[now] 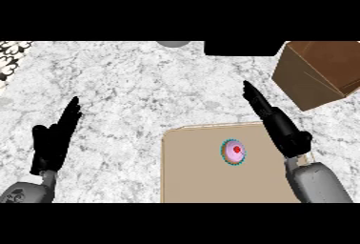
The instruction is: Pick the cupcake from the tray and place it in the cardboard box
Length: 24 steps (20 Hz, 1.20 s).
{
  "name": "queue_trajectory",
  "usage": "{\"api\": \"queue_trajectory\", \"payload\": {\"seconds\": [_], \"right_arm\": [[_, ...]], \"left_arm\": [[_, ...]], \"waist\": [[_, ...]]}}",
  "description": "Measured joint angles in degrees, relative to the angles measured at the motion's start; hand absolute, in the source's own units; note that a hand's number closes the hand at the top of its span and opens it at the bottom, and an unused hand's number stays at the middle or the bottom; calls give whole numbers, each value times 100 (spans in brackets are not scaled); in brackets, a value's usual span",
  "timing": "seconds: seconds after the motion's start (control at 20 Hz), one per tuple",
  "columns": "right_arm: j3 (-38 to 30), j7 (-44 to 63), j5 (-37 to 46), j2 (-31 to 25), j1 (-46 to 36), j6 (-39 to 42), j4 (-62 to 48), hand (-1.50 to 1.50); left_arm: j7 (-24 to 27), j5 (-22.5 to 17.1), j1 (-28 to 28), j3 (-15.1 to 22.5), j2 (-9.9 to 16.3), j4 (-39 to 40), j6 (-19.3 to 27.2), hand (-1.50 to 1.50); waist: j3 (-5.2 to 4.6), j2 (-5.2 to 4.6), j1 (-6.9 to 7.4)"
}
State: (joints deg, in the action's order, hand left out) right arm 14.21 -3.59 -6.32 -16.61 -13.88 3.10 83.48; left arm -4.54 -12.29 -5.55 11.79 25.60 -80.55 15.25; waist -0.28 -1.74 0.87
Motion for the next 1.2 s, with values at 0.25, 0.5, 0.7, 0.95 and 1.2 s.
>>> {"api": "queue_trajectory", "payload": {"seconds": [0.25, 0.5, 0.7, 0.95, 1.2], "right_arm": [[-683, 198, -379, -409, -368, 82, 739, -150], [-1424, 326, -236, -1515, -445, 342, 1147, -150], [-1715, -477, 45, -1923, 72, 672, 1293, -150], [-1526, -1212, 875, -2208, 489, 786, 1726, -150], [-1122, -750, 1574, -2697, 454, 1165, 2194, -150]], "left_arm": [[336, 205, -303, 34, 251, -242, -330, 0], [741, 308, -556, 204, 428, -610, -822, 0], [895, 400, -696, 259, 388, -684, -1043, 0], [918, 412, -735, 221, 400, -743, -1263, 0], [998, 487, -761, 204, 319, -709, -1334, 0]], "waist": [[15, 177, -211], [15, 224, -290], [26, 198, -220], [29, 189, -164], [21, 189, -126]]}}
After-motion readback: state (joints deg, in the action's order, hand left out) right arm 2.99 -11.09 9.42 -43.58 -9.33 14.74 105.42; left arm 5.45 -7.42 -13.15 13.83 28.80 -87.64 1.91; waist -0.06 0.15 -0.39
